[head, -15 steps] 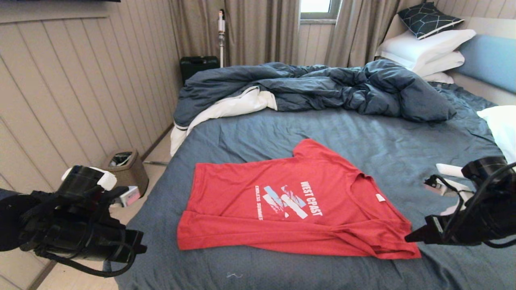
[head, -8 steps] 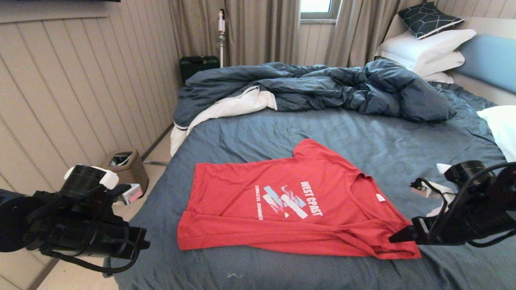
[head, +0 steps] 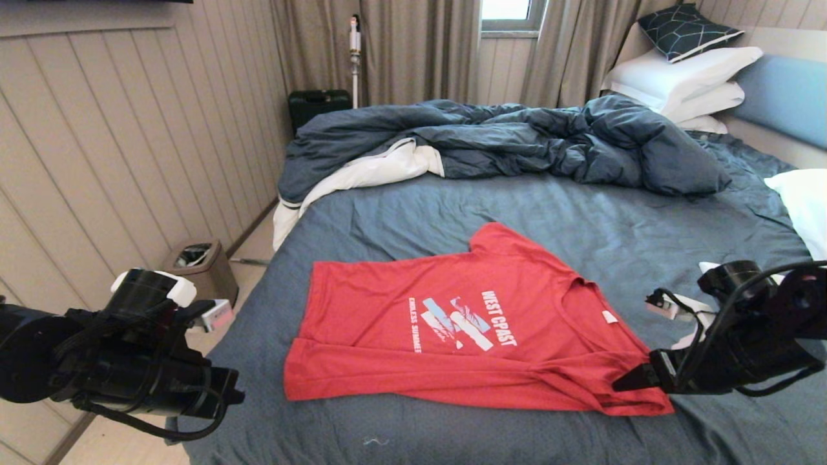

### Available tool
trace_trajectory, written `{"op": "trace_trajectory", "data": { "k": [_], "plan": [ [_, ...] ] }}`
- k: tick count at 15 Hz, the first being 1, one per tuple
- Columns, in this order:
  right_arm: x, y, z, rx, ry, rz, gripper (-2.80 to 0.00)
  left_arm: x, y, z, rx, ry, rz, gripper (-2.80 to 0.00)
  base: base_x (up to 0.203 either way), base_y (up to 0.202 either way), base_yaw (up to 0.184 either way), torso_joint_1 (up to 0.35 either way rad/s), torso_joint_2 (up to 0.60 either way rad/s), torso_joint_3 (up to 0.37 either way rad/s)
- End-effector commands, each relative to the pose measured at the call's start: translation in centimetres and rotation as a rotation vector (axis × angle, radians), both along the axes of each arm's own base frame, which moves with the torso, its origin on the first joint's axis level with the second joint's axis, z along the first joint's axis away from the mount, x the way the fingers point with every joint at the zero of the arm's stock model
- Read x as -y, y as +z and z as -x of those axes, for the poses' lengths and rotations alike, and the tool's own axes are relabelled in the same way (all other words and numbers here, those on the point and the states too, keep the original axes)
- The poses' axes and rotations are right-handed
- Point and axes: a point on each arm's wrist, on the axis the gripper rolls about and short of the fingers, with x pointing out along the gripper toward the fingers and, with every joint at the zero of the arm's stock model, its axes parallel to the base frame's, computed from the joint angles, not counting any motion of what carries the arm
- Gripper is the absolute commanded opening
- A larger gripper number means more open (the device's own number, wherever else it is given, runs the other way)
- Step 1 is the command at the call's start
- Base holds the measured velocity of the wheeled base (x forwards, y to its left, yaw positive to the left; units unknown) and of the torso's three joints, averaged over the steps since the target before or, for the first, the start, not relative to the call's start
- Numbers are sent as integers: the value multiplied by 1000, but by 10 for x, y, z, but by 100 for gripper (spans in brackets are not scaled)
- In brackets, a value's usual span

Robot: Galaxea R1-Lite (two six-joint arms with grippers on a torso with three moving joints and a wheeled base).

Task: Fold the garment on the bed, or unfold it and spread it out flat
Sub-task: Fold the red T-shirt

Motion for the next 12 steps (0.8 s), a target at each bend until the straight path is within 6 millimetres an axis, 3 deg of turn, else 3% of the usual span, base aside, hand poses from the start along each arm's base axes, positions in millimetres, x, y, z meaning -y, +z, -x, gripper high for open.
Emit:
{"op": "trace_trajectory", "data": {
  "k": [1, 7, 12],
  "plan": [
    [-2, -2, -2, -8, 12, -5, -280, 0, -1, 0, -3, 0, 2, -280, 0, 0, 0, 0, 0, 0],
    [-4, -8, -5, -26, 21, -7, -280, 0, -2, -1, -10, -6, 13, -280, 0, 0, 0, 0, 0, 0],
    [4, -2, 1, -6, -10, 4, -280, 1, -3, -3, -14, -12, 22, -280, 0, 0, 0, 0, 0, 0]
  ]
}}
